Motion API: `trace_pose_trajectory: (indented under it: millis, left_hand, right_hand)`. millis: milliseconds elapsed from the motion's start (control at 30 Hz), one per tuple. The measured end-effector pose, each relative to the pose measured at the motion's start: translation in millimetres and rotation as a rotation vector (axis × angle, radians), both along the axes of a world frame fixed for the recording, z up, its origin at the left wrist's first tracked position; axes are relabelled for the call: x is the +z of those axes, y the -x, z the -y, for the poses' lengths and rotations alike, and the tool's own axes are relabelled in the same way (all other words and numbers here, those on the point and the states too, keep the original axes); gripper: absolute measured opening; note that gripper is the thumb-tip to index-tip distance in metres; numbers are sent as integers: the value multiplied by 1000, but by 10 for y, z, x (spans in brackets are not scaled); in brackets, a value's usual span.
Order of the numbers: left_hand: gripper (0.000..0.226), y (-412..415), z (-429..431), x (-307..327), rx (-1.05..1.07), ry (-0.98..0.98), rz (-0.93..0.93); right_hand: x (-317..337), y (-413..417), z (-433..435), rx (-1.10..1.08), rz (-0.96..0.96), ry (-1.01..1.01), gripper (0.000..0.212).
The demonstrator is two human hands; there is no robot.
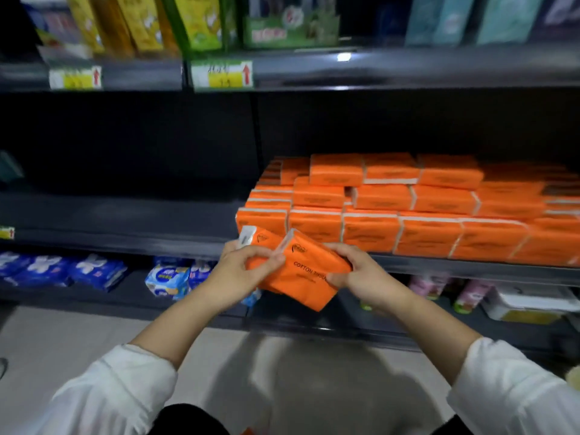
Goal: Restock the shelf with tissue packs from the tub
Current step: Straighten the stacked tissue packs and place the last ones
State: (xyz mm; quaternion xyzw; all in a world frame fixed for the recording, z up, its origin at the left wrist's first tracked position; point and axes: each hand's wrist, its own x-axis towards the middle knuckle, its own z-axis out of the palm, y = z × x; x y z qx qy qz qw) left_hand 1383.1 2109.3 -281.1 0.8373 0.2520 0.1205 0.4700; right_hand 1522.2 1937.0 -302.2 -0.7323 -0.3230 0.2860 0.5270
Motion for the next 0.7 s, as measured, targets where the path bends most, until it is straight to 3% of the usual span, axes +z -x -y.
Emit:
trace_pose_trajectory:
  millis: [100, 233, 400, 500, 567, 667, 700]
  left_hand:
    - [8, -177, 268, 60, 12, -18, 87]
    - [15, -431, 646, 135, 79, 25, 176]
    - [36, -745, 1055, 169, 120, 50, 219]
    - [62, -933, 1254, 154, 85, 96, 193]
    - [54, -1029, 1366, 164, 53, 136, 188]
    - [20, -1125, 1451, 191, 5, 181, 224]
    - [23, -1167, 1439, 176, -5, 185, 222]
  right_hand:
    - [146, -32, 251, -125, -74, -119, 55]
    - [235, -104, 623, -302, -295, -278, 69]
    - [227, -149, 957, -314, -310, -209, 66]
    - [245, -247, 1099, -427, -367, -327, 57]
    - [295, -364, 1222, -523, -414, -402, 51]
    - [366, -603, 1425, -657, -413, -436, 43]
    - [369, -712, 1493, -716, -405, -440, 41]
